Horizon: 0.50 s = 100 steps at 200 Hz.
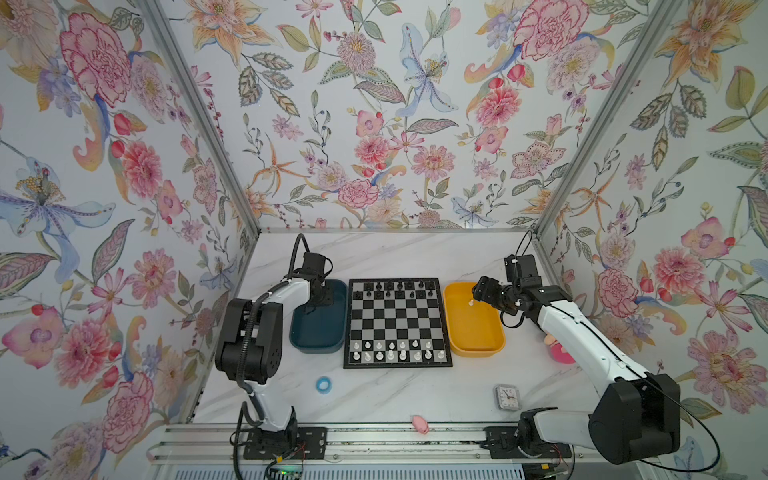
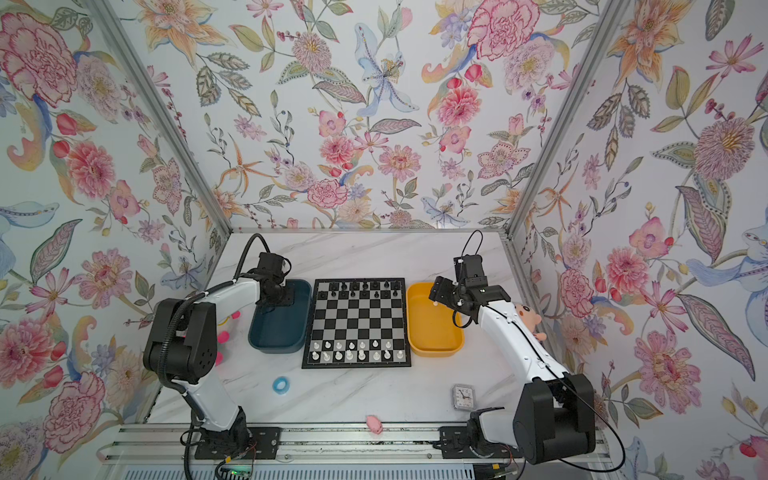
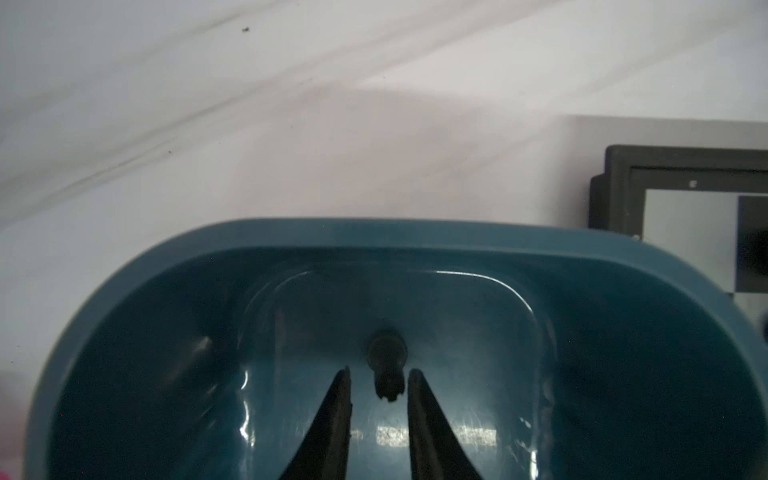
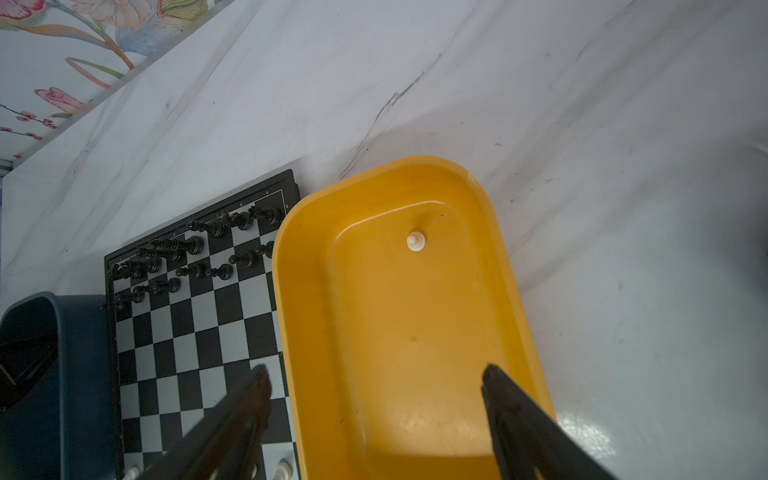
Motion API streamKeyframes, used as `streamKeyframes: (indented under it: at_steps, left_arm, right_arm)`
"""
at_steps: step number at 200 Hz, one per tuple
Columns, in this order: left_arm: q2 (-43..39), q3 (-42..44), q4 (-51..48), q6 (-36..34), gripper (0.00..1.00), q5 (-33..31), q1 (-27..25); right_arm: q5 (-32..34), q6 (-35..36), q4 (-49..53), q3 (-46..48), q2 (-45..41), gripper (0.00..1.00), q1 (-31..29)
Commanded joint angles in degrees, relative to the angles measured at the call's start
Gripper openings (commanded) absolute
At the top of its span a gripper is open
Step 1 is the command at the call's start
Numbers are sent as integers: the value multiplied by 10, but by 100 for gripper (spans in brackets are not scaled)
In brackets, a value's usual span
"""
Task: Set up the chess pieces on the board
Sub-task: 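Close the left gripper on the last black piece in the teal bin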
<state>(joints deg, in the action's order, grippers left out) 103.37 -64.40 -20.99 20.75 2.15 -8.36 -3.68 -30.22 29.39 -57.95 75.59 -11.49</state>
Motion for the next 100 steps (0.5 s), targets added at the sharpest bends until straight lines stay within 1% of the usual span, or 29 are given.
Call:
streamKeyframes:
  at_steps: [1, 100]
  left_arm:
    - [9, -15, -13, -12, 27, -8, 4]
    - [20, -20, -5, -14, 23, -7, 4]
  right_arm:
    - [0, 5, 10, 1, 3, 81, 3]
    - [-3, 3, 10, 0, 11, 81, 3]
